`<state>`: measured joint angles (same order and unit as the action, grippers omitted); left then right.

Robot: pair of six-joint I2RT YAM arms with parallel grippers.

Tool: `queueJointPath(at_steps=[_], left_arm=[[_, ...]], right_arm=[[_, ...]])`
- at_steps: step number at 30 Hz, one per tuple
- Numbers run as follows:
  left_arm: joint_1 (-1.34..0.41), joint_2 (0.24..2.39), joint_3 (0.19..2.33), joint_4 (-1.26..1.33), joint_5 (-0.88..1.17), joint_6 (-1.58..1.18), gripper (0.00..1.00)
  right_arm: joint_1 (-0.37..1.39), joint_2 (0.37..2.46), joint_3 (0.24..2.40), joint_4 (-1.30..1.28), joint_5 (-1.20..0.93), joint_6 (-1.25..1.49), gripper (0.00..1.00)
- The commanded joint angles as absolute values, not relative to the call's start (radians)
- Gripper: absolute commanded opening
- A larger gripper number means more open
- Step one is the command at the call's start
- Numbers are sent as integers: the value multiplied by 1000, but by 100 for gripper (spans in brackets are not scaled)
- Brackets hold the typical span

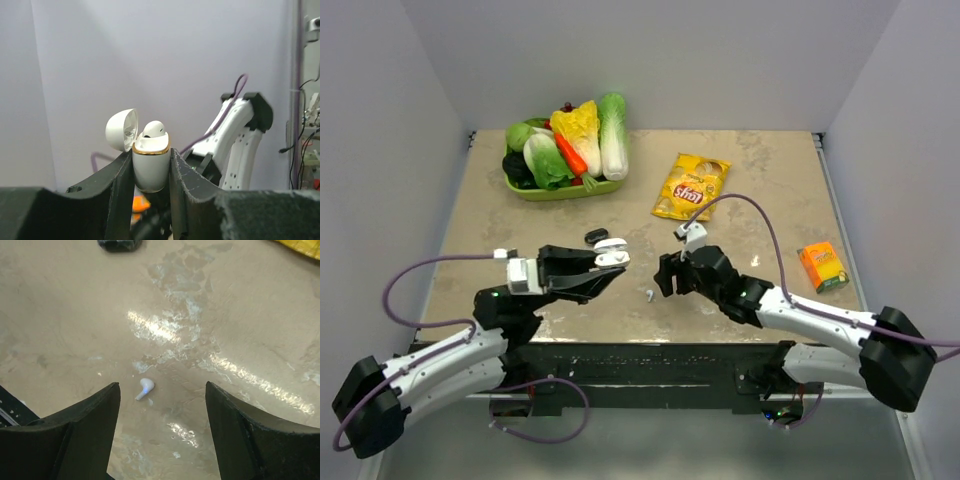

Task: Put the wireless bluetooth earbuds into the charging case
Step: Pick up the left earbud from the center of the board.

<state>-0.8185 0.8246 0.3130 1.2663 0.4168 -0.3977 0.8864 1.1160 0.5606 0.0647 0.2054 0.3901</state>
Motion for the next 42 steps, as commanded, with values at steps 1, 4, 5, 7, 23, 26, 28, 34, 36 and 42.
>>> queueJointPath(at_steps=[1,4,5,7,23,26,28,34,36,42], left_arm=[[-815,720,403,1595,494,-357,0],[-815,670,371,1572,471,-336,0],[-815,651,355,1562,454,-325,0],[-815,637,339,1549,448,-319,0],[-815,561,229,1494,407,-290,0],[-815,558,207,1519,394,-301,0],[-815,557,192,1542,390,-308,0],[-815,549,178,1545,384,-322,0],[-815,548,176,1545,385,-324,0],[-815,546,167,1554,379,-330,0]], right_arm=[[894,1213,604,115,164,429,71],[900,1297,621,130,144,442,70],[908,1317,643,118,146,449,70],[914,1362,664,110,149,465,68],[936,1545,718,78,192,603,51],[946,1560,721,81,192,614,51],[950,1574,726,78,198,620,51],[959,1594,738,64,207,629,48],[963,1601,733,66,207,637,47],[982,1626,730,63,219,647,42]])
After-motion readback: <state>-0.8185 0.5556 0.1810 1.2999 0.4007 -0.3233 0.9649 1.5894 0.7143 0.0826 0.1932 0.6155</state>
